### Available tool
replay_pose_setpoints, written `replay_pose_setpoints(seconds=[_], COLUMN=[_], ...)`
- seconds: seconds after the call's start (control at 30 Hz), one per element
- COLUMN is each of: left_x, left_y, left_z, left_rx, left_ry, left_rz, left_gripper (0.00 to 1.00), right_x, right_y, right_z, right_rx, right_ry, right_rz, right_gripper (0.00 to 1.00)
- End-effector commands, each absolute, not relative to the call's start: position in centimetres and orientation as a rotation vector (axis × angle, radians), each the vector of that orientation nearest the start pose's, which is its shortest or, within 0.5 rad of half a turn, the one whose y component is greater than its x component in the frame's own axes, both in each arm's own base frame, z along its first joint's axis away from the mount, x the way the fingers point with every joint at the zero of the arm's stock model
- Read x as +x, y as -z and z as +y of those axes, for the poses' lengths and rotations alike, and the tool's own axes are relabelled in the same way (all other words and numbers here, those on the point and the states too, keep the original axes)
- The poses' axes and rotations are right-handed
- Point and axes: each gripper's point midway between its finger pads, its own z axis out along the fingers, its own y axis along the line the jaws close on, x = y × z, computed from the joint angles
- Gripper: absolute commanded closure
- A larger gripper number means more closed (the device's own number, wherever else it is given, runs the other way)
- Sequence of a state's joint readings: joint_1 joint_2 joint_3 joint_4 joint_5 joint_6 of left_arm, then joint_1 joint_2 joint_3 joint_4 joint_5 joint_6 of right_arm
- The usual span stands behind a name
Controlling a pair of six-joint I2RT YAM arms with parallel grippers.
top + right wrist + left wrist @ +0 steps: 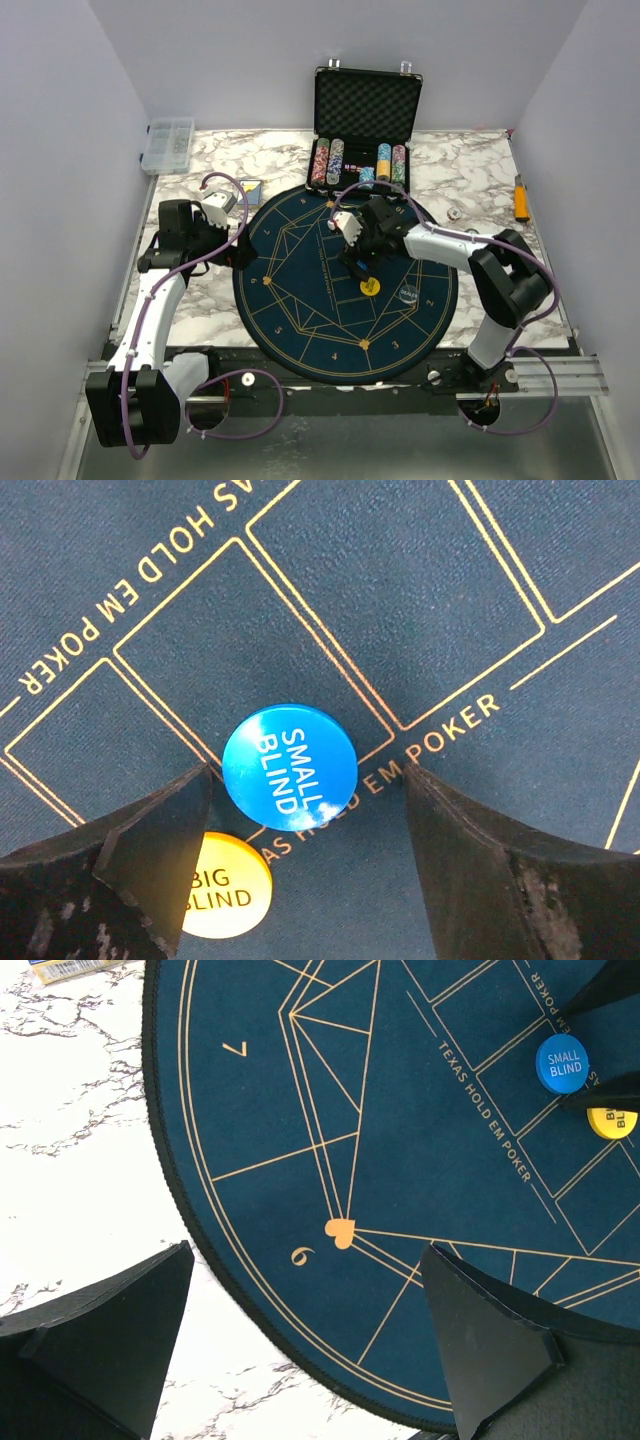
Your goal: Distribute texas hold em gaming equipment
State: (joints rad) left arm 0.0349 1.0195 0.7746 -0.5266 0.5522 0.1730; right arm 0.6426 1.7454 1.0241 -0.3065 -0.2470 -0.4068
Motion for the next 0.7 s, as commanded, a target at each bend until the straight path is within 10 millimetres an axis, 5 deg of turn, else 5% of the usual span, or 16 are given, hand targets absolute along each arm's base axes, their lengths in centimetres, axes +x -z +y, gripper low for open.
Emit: replay_pose_setpoints(seconds=[0.0,0.27,0.4,0.67], left_x=[27.4,27.4,27.4,27.8], left_y=[-16.3,-16.5,-16.7,-18.4], left_z=[-7.6,-7.7,-7.7,-6.7], left_rx=[0.440,0.443,0.438,0.369], left_ry=[0.514,0.518,0.519,0.459], left_rz=[2.188,2.181,2.176,2.147], left_gripper=[0.02,0.02,0.02,0.02], right_x=[29.7,28.0,27.7,25.1], right_y=[-2.0,-0.3,-1.6,-5.7], right_z=[25.8,25.2,26.3,31.7], right_rx=[-1.393,-1.493,-1.490,-1.569], right_ry=[-0.376,-0.314,-0.387,-0.562], right_rz=[2.202,2.210,2.197,2.017], right_gripper=[0.27,0.51,0.57,0.58])
